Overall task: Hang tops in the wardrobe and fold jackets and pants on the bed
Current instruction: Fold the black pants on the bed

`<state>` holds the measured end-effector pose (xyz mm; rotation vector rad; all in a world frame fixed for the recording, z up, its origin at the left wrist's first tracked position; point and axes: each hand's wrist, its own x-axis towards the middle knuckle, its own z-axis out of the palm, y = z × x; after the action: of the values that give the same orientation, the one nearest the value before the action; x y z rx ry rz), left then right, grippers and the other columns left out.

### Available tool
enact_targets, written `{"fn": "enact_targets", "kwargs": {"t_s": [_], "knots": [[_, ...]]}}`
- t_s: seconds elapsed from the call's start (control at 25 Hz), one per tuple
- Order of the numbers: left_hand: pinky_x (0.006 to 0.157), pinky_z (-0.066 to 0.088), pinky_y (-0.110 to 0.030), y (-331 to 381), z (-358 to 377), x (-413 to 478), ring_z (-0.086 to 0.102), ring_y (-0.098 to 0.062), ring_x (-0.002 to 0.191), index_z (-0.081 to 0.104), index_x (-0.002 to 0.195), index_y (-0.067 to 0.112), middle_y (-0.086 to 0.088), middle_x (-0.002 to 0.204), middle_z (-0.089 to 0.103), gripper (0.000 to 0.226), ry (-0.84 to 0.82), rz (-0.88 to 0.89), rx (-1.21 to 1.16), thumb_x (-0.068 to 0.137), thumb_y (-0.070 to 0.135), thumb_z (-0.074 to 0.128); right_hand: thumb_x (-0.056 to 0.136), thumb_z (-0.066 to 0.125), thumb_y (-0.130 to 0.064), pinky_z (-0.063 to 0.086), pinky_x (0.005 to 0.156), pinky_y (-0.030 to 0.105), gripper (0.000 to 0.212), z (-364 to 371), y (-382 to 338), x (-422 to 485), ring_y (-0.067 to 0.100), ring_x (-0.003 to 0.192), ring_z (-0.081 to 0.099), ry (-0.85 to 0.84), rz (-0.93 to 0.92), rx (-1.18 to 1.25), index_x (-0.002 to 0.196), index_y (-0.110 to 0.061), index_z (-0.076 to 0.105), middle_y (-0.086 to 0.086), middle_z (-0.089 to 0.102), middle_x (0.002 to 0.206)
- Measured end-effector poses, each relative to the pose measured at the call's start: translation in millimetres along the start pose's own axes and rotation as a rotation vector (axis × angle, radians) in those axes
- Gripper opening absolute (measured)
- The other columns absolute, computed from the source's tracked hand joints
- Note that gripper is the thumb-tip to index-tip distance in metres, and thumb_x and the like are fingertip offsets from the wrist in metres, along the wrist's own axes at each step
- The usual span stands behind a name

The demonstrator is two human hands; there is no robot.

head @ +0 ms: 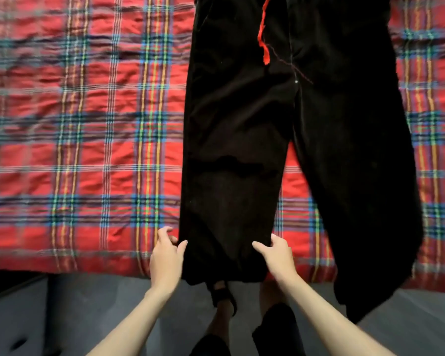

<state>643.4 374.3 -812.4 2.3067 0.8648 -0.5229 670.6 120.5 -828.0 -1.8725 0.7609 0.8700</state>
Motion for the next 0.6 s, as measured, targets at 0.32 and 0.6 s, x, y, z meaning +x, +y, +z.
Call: {"fn": "enact_targets", "kwargs": {"t_s": [0.32, 0.6], "knots": [[0.071, 0.037, -0.032, -25.3, 12.7, -45.3, 0.062, -0.034, 0.095, 0.064, 0.102, 0.008, -0.011, 0.097, 0.067, 0.016, 0.059, -0.016, 0.179, 0.096, 0.023, 0.061, 0.084, 0.070, -0.035, 0.052, 0.080, 0.039, 0.026, 6.3, 61.9, -40.4, 0.017, 0.082, 0.069, -0.015, -0.055, -0.169, 0.085, -0.010, 0.069, -0.001, 0.073, 0.079], [0.068, 0.034, -0.027, -49.6, 2.8, -59.8, 0.056, -0.016, 0.084, 0.057, 0.112, 0.009, -0.003, 0.095, 0.063, 0.017, 0.021, -0.070, -0.228, 0.101, 0.020, 0.051, 0.092, 0.067, -0.015, 0.050, 0.062, 0.021, 0.012, 10.0, 52.1, -88.8, 0.004, 0.069, 0.065, -0.137, -0.098, 0.187, 0.081, -0.015, 0.063, -0.009, 0.067, 0.071]]}}
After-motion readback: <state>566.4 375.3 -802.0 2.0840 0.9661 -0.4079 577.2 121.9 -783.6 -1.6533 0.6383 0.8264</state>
